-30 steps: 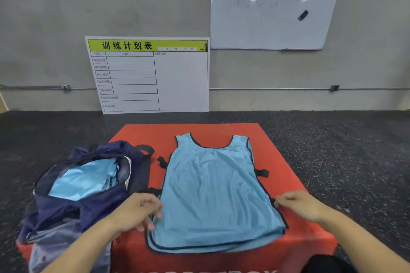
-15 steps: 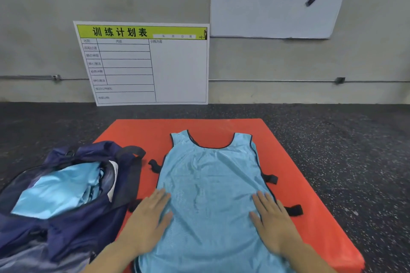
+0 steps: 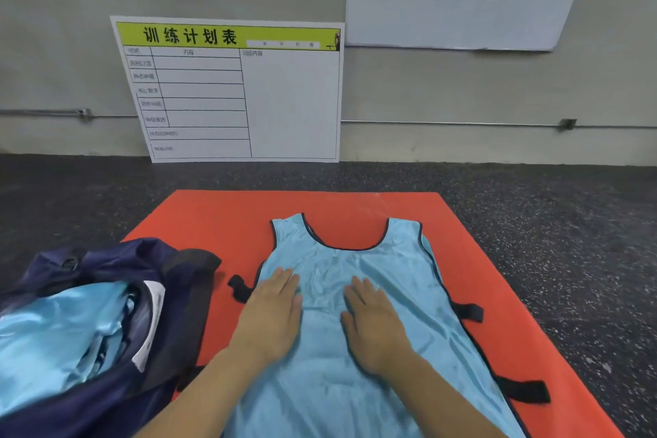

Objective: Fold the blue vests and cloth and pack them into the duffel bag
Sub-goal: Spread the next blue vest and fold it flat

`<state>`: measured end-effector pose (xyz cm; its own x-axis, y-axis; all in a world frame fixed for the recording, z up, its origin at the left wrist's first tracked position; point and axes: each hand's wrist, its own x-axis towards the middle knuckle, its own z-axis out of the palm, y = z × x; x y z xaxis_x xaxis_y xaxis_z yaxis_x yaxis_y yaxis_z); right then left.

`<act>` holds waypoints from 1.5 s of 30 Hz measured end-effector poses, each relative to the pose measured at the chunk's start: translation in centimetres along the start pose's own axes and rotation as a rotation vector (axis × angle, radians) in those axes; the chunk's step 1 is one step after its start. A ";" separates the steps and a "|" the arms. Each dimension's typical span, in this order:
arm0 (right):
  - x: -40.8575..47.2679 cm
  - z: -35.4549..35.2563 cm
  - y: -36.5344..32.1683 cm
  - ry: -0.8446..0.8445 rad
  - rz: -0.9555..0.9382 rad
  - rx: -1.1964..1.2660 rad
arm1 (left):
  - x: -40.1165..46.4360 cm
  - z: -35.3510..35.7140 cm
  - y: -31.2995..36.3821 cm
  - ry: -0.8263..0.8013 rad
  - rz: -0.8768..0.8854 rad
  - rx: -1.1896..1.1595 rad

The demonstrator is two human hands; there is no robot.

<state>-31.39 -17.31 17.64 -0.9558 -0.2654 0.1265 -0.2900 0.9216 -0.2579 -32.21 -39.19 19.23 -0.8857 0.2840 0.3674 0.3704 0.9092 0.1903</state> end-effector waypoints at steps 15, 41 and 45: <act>6.8 -2.0 15.3 -0.065 0.448 -0.163 | 6.6 5.2 -5.2 -0.279 -0.249 0.099; -10.6 0.0 1.5 -0.082 0.254 -0.116 | -10.0 2.2 4.8 -0.213 0.075 0.159; -14.8 -3.3 7.3 -0.092 0.451 -0.223 | -13.2 0.0 0.7 -0.220 -0.032 0.253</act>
<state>-19.25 -5.69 17.06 -0.9867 0.1578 -0.0380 0.1598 0.9856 -0.0558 -20.21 -42.29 14.51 -0.9451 0.2879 0.1547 0.2846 0.9577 -0.0440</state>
